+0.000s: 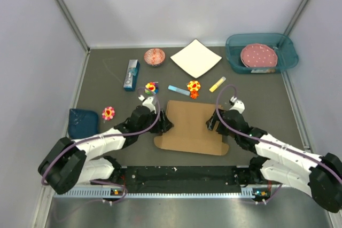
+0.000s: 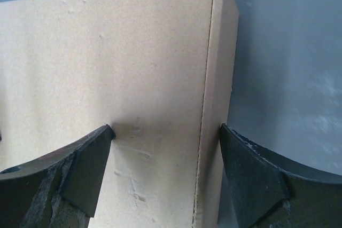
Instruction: Fold the paper box
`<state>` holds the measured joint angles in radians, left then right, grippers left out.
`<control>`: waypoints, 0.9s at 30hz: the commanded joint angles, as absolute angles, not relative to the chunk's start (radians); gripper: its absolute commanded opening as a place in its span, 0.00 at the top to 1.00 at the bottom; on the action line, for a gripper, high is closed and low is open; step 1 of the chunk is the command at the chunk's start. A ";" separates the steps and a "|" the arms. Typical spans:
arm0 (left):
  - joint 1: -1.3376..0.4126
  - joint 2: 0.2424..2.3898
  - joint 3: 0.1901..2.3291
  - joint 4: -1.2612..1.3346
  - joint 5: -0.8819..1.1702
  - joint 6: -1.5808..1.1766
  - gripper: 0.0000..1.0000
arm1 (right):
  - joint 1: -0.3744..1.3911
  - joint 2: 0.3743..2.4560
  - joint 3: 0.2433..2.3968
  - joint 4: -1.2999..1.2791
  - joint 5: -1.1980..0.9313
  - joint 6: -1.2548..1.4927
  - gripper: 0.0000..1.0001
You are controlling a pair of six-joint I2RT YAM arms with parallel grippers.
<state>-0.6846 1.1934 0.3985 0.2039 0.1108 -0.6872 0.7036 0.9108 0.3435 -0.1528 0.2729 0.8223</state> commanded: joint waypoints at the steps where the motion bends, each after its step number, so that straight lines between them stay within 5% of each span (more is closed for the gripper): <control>1: -0.588 1.167 0.347 0.183 0.092 -0.679 0.32 | 0.701 1.081 0.371 0.038 0.147 0.753 0.21; 12: -0.414 1.158 0.377 0.196 0.176 -0.683 0.36 | 0.664 1.221 0.454 0.124 0.092 0.719 0.21; 20: -0.419 1.155 0.318 0.271 0.301 -0.715 0.60 | 0.598 1.210 0.426 0.110 0.055 0.683 0.27; 27: -0.422 1.091 0.267 0.265 0.318 -0.715 0.66 | 0.546 1.218 0.456 0.087 0.040 0.647 0.25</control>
<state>-0.4129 1.1198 0.3019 0.3023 0.2565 -0.7242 0.5755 1.2175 0.4458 0.1413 0.0395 0.6956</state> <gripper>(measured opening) 0.398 0.746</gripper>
